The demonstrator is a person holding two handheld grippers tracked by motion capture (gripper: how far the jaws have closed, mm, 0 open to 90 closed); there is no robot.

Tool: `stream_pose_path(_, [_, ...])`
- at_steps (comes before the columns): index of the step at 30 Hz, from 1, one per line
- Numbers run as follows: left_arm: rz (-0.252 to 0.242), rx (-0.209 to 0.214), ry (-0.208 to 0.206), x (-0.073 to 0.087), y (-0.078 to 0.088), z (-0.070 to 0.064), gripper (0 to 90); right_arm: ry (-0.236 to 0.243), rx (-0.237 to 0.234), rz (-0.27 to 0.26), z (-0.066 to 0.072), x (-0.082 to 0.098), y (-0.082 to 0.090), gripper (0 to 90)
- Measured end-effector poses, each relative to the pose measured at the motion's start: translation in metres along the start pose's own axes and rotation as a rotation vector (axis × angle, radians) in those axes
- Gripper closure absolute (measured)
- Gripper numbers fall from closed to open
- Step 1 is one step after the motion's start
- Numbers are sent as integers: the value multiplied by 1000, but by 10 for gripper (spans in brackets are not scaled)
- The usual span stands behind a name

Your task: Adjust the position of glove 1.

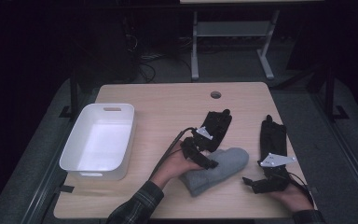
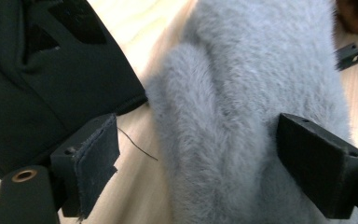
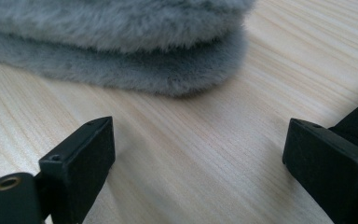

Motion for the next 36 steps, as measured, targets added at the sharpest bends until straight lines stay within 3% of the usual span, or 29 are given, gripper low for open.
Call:
stream_pose_path(9, [69,11,-64,6,-14,-8,124,0,0,0,0,0,0,87])
stream_pose_path(13, [84,41,-51,7,-18,-9,134,-1,-1,1,0,0,0,87])
stream_pose_path(16, [79,78,-45,7,-18,-12,230,0,-2,2,0,0,0,82])
stream_pose_path(18, [83,85,-54,7,-17,-12,237,-1,-2,3,0,0,0,80])
stream_pose_path(20, [81,123,-51,7,-17,-14,353,0,-3,3,0,0,0,80])
stream_pose_path(28, [112,231,0,9,-17,-15,584,0,-2,3,1,0,0,80])
stream_pose_path(36, [118,247,10,8,-12,-15,681,-1,-3,3,1,0,0,79])
Point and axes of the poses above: each handheld gripper's, and its own axes: y roughly backward along the jaws, x roughly out of its underside, z roughly to its left, the point moved 6 cm from there along -y, roughly forward along the jaws, and after that the axes turned 11 degrees about -x, right-handed, at the moved point
